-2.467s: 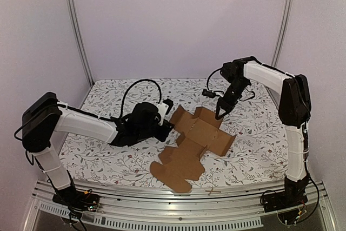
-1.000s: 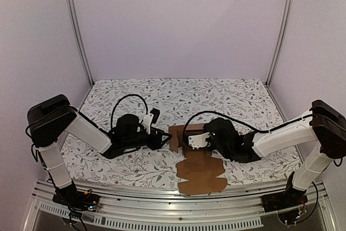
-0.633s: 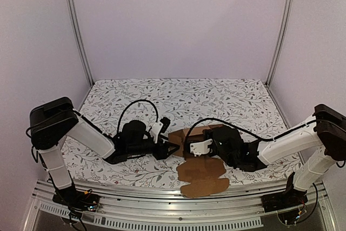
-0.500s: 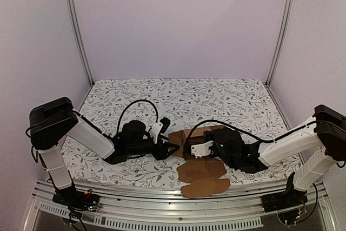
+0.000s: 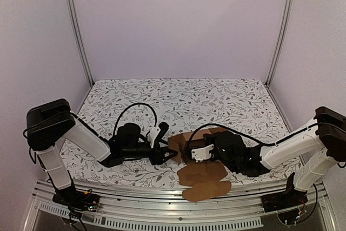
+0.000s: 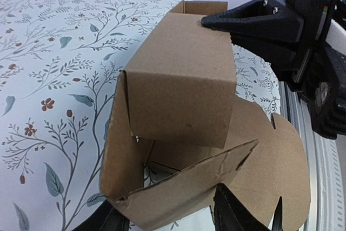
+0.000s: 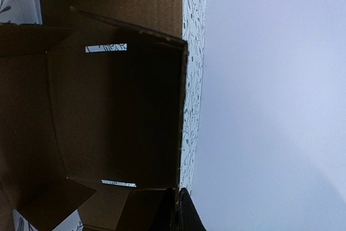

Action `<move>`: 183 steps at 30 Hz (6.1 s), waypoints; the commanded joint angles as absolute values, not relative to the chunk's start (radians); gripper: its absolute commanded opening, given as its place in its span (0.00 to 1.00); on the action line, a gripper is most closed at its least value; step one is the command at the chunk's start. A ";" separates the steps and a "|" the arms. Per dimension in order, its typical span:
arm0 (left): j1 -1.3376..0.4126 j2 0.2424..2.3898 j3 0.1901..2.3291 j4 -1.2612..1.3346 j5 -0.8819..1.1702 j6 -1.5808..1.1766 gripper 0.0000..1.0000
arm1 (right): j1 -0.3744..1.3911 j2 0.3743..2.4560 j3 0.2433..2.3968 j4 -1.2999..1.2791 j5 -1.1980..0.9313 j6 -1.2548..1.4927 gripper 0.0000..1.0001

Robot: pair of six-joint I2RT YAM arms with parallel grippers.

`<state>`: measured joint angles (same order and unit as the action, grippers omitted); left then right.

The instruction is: Fold the paper box

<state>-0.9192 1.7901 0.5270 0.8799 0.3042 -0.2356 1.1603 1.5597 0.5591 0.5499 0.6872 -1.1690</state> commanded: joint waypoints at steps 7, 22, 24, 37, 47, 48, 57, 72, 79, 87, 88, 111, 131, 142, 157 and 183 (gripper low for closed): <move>-0.931 1.808 0.545 0.965 0.371 -0.203 0.52 | 1.198 1.540 0.501 0.577 0.715 -1.194 0.00; -1.087 1.826 0.595 0.880 0.094 -0.147 0.51 | 1.261 1.670 0.446 0.898 0.798 -1.321 0.00; -1.102 1.832 0.593 0.896 0.048 -0.150 0.51 | 1.266 1.692 0.446 0.939 0.811 -1.335 0.00; -1.194 1.883 0.628 0.960 -0.232 -0.139 0.63 | 1.306 1.684 0.434 0.987 0.855 -1.364 0.00; -1.206 1.940 0.675 0.938 -0.399 -0.144 0.55 | 1.324 1.606 0.495 0.723 0.873 -1.209 0.00; -1.209 1.948 0.675 0.949 -0.407 -0.142 0.55 | 1.323 1.604 0.500 0.701 0.872 -1.192 0.00; -1.236 1.982 0.672 1.022 -0.501 -0.141 0.44 | 1.325 1.565 0.559 0.501 0.879 -1.081 0.10; -1.218 2.104 0.721 1.168 -0.475 -0.073 0.47 | 1.324 1.541 0.596 0.381 0.847 -0.981 0.11; -1.146 2.078 0.711 1.151 -0.325 -0.089 0.53 | 1.323 1.555 0.592 0.367 0.833 -0.976 0.02; -1.049 2.044 0.743 1.046 -0.104 -0.082 0.57 | 1.322 1.572 0.601 0.369 0.835 -0.985 0.00; -1.038 2.043 0.753 1.025 -0.070 -0.078 0.57 | 1.322 1.572 0.601 0.369 0.835 -0.986 0.00; -0.924 1.855 1.149 0.088 -0.033 -0.178 0.59 | 1.025 1.350 0.727 0.106 0.733 -0.893 0.23; -0.831 2.362 1.979 -0.683 0.081 -0.194 0.41 | 0.490 1.482 1.105 -0.611 -0.043 -0.326 0.68; -0.852 2.324 1.926 -0.614 0.136 -0.125 0.00 | 0.367 1.593 1.249 -0.757 -0.153 -0.337 0.68; -0.951 1.933 1.372 -0.129 0.004 -0.068 0.00 | 0.261 2.004 1.603 -1.224 -0.619 -0.441 0.77; -0.951 1.913 1.335 -0.112 -0.059 -0.075 0.00 | 0.261 1.975 1.548 -1.280 -0.624 -0.482 0.10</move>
<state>-0.9489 1.9442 1.3514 -0.1310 -0.0471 -0.0784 0.2577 2.0094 1.5501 -1.2919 -0.6304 -0.4854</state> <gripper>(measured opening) 0.016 0.130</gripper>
